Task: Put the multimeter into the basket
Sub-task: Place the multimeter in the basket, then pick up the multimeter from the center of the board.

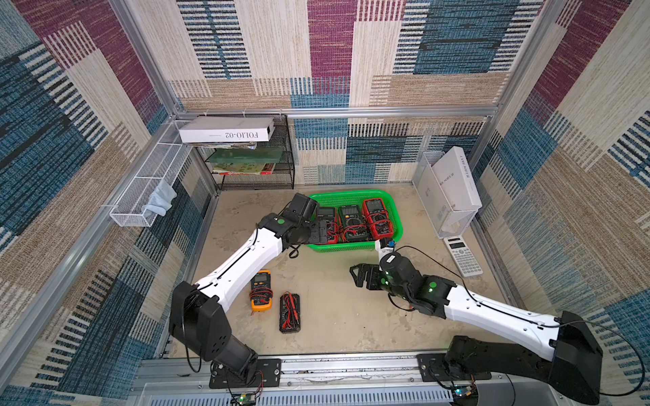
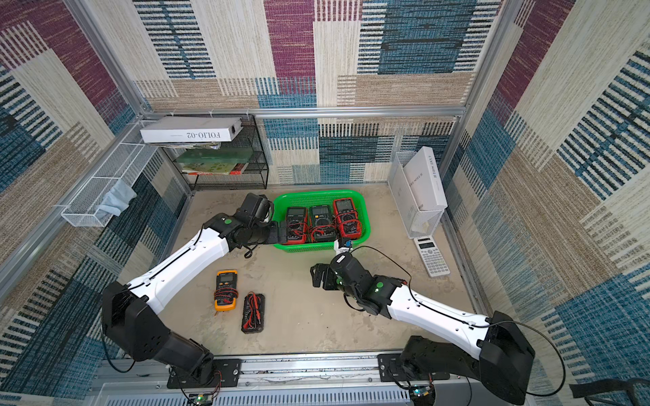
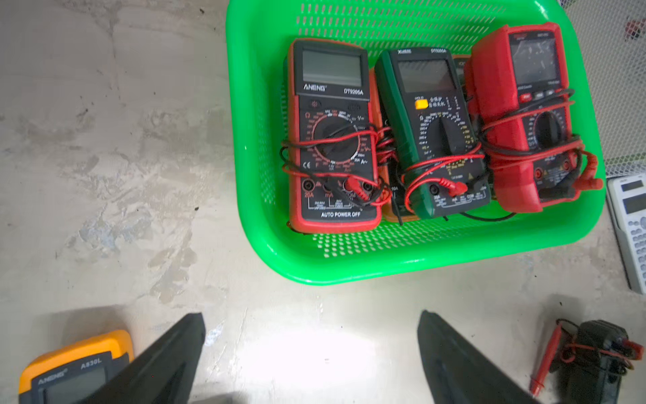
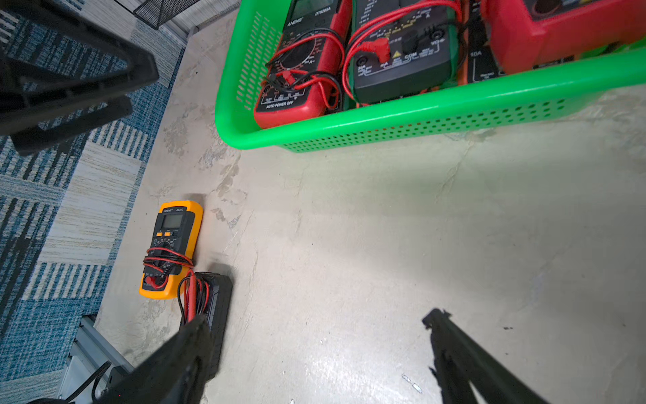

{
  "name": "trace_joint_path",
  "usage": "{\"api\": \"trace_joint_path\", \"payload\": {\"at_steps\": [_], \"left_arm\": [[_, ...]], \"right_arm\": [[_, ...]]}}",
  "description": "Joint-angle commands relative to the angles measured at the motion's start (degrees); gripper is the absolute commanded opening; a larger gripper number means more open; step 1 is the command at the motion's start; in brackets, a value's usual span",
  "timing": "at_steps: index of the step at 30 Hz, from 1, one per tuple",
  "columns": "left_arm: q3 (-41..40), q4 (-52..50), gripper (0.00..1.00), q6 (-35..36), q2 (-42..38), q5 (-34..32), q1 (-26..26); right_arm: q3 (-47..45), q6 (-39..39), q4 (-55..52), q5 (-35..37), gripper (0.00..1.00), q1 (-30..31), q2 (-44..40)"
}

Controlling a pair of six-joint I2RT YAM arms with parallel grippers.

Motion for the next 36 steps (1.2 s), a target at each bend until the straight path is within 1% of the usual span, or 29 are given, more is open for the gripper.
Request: {"api": "trace_joint_path", "payload": {"at_steps": [1,17,24,30,36], "left_arm": [[-3.86,1.57,1.0,-2.54,-3.15,1.62,-0.03],[-20.84,-1.61,1.0,-8.54,-16.86,4.01,-0.02],[-26.01,-3.03,1.0,-12.93,-18.88,7.93,-0.03],[-29.59,-5.26,1.0,-14.75,-20.09,8.95,-0.08],[-30.98,-8.57,1.0,-15.28,-21.99,8.78,-0.12]], "right_arm": [[-0.06,0.18,1.7,-0.2,1.0,0.52,0.59],[-0.32,0.87,2.46,-3.05,1.0,3.0,1.65],[-3.08,0.23,5.94,-3.98,1.0,3.55,1.31],[-3.55,-2.73,7.08,-3.9,1.0,3.49,1.72],[-3.4,-4.27,8.36,-4.98,1.0,3.55,3.81]]}}
